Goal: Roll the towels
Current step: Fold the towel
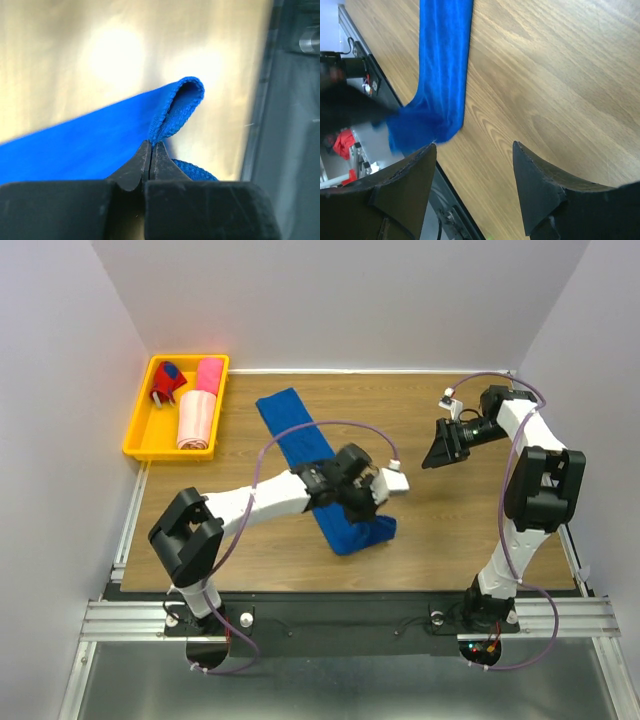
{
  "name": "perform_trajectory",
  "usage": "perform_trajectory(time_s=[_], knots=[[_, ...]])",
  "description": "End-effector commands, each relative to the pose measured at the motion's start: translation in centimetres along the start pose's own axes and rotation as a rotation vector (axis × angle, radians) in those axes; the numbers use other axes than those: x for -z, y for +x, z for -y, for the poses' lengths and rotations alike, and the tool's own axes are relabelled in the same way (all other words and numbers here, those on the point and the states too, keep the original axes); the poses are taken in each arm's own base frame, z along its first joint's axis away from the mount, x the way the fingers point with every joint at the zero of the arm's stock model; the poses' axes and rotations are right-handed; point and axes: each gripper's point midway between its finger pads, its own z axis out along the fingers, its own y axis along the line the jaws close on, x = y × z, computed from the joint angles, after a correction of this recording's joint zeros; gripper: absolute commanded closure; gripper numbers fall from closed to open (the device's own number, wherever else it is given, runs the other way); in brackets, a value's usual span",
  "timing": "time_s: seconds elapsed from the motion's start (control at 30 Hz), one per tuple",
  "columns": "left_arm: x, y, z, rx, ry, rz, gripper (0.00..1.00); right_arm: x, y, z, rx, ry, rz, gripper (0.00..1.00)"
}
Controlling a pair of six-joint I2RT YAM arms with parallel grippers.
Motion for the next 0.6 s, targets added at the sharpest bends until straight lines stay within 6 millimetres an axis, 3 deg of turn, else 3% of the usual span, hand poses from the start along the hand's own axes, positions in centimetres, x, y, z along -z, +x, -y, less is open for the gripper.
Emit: perform_trajectory(time_s=[0.0, 0.17, 0.57], knots=[[2.0, 1.4, -2.9, 0.017, 0.032, -0.029, 1.0, 0.7, -0.5, -0.3, 0.035, 0.008, 0.003, 0.33], [3.8, 3.0, -8.9, 0.055, -0.056, -0.045, 1.0, 0.5, -0.2, -0.1, 0.027, 0.0, -0.006, 0.34], [6.1, 5.4, -17.6, 0.092, -0.185, -0.068, 1.0, 0.3, 0.3, 0.2, 0.02, 0.003, -0.018, 0.34]])
